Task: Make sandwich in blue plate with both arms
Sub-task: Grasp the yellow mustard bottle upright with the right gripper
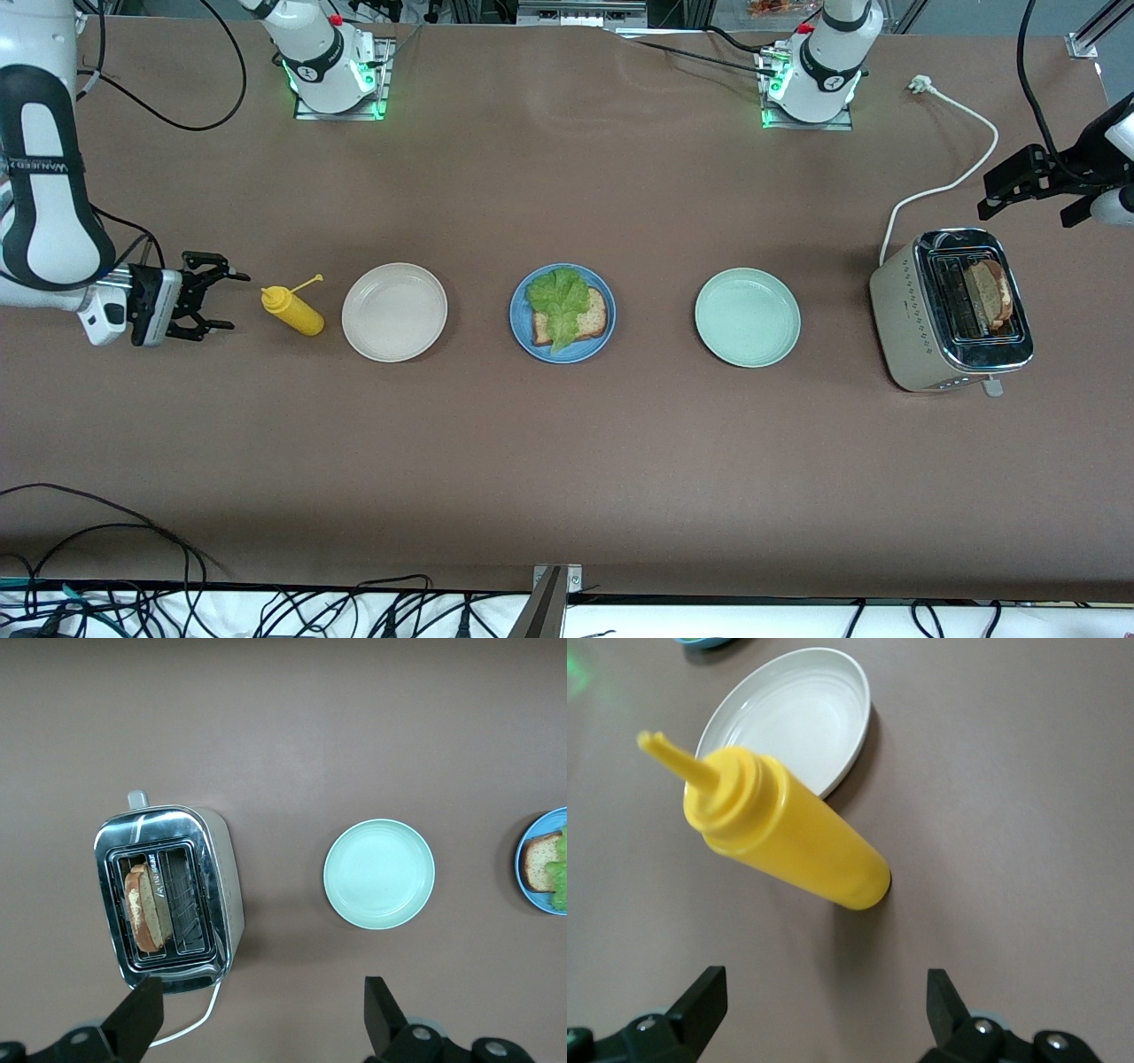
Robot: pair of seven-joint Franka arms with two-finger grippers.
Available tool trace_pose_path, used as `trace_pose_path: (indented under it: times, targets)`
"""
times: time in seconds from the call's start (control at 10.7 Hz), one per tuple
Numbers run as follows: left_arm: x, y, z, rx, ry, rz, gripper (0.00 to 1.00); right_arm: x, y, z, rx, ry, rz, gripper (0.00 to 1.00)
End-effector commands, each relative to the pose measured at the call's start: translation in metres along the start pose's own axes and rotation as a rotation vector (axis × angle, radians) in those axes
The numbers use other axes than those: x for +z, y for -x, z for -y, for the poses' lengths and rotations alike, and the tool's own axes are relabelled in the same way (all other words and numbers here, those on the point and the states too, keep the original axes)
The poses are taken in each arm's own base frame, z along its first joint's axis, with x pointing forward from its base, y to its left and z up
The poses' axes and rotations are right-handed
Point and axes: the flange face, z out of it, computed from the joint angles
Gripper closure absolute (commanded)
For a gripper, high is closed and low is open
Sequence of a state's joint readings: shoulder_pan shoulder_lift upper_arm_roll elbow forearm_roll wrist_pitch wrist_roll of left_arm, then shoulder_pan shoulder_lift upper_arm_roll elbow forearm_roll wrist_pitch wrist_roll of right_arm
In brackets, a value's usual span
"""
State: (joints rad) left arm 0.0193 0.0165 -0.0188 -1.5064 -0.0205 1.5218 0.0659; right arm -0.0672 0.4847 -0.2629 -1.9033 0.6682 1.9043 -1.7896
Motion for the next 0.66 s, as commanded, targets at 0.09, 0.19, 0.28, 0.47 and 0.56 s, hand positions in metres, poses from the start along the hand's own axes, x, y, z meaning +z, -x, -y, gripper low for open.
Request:
trace_pose_path:
  times: [0.09,0.19,0.28,0.47,0.56]
  targets:
    - [-0.007,-0.003,-0.001,0.018,0.025,-0.015,0.0,0.015,0.001,-0.005,-0.227,-0.014,-0.151,0.0]
    - [-0.006,-0.003,-0.001,0.018,0.025,-0.012,0.0,0.023,0.002,-0.007,-0.299,-0.006,-0.198,0.0]
    - [-0.007,-0.003,-0.001,0.019,0.025,-0.014,0.0,0.028,0.005,-0.01,-0.346,0.013,-0.247,0.0]
    - [-0.007,-0.003,-0.001,0.018,0.025,-0.014,0.0,0.031,0.008,-0.011,-0.374,0.024,-0.304,0.0]
    - [-0.007,-0.003,-0.001,0.018,0.025,-0.015,0.0,0.042,0.006,-0.007,-0.376,-0.019,-0.321,0.0]
